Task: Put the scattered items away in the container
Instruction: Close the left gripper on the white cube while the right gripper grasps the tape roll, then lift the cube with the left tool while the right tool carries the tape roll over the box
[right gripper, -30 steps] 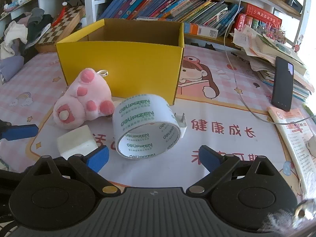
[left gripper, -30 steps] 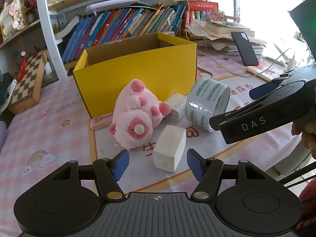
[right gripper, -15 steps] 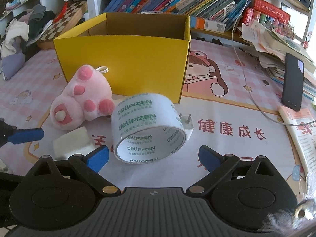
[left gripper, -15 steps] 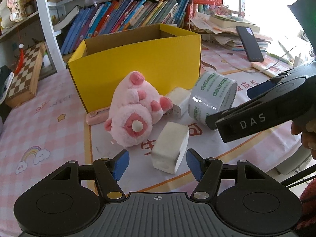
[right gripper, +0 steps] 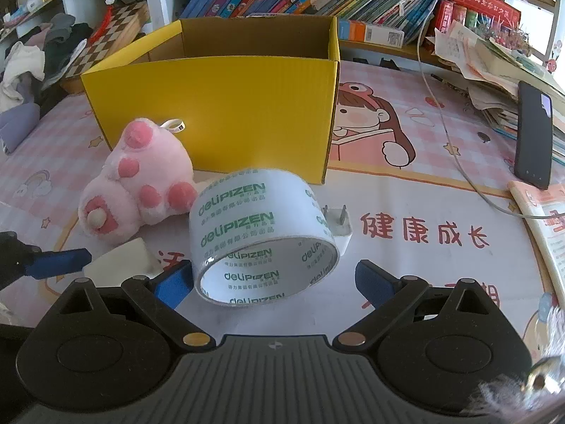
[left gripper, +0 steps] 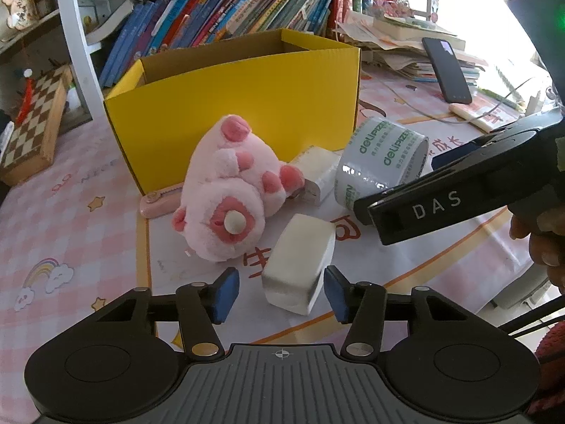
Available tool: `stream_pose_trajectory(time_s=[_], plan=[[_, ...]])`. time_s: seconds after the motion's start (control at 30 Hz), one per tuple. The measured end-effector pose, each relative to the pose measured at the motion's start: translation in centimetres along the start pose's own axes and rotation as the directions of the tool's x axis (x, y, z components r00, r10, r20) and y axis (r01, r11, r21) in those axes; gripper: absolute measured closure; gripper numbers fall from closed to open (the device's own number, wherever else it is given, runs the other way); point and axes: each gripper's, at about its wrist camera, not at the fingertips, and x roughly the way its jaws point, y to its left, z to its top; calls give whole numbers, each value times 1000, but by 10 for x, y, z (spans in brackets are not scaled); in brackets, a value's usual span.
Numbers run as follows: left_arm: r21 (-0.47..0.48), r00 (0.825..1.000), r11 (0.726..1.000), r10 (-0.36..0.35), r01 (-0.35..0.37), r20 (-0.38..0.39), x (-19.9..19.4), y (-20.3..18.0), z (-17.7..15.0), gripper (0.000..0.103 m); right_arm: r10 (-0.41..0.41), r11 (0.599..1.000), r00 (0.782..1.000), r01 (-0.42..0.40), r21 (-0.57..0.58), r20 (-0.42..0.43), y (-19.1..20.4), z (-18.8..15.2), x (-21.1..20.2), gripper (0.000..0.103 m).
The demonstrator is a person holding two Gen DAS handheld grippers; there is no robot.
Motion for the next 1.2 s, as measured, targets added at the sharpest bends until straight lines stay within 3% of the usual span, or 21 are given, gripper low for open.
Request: stream_pose_trajectory(time_s=[0.2, 0.67, 0.73, 0.8, 1.2], plan=[[-8, 1000, 1000, -15, 15, -6, 5, 0, 1, 55, 7, 1000, 1000, -8, -11, -6, 0, 2, 4, 5], [-38, 998, 997, -67, 66, -10, 7, 5, 3, 74, 26, 999, 1000, -26, -18, -12, 1, 4, 7, 8], [-41, 997, 997, -70, 70, -10, 6, 6, 3, 75, 34, 999, 999, -34, -13, -8, 1, 4, 7, 14], [-38, 997, 997, -71, 70, -8, 5, 6, 3, 76, 41, 999, 999, -41, -6, -7, 1, 3, 6, 17], [-33, 997, 997, -71, 72, 30, -9, 7, 4, 78, 44, 999, 999, -44, 5, 31, 2, 2, -7, 18]])
